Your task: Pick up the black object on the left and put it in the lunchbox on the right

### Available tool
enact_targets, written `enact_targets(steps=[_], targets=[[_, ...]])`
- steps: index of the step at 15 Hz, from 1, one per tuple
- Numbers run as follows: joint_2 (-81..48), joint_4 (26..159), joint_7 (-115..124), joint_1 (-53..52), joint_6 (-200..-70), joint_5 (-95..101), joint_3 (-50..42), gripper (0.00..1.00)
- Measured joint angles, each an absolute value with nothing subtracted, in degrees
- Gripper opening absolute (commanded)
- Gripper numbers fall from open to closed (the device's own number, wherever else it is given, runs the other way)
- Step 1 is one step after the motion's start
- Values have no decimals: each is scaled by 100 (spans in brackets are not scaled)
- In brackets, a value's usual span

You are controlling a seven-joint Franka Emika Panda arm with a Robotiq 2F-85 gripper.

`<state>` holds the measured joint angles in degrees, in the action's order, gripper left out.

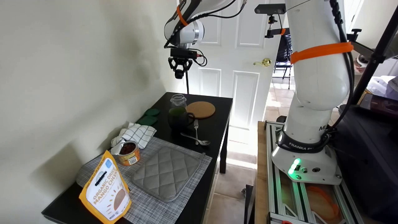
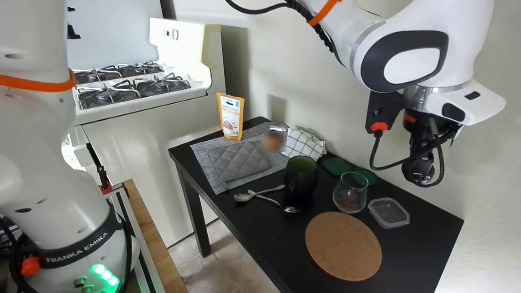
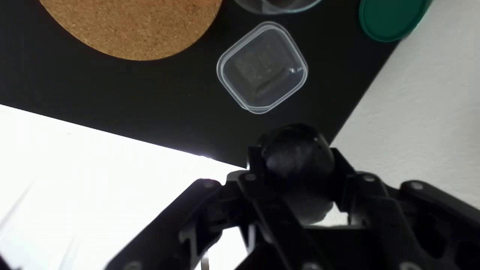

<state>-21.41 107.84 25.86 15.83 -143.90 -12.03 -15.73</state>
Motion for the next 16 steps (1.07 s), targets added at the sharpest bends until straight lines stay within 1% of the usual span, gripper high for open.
enact_targets(steps=[6, 10, 15, 16], targets=[[-2883, 9875, 2590, 1648, -14002, -1491, -1498, 19], [-2988, 9603, 2646, 1641, -13471, -1433, -1534, 19], [-2992, 9497, 2684, 1635, -13125, -1414, -1541, 19], [-2997, 9479, 2694, 1629, -13062, -1399, -1541, 66]])
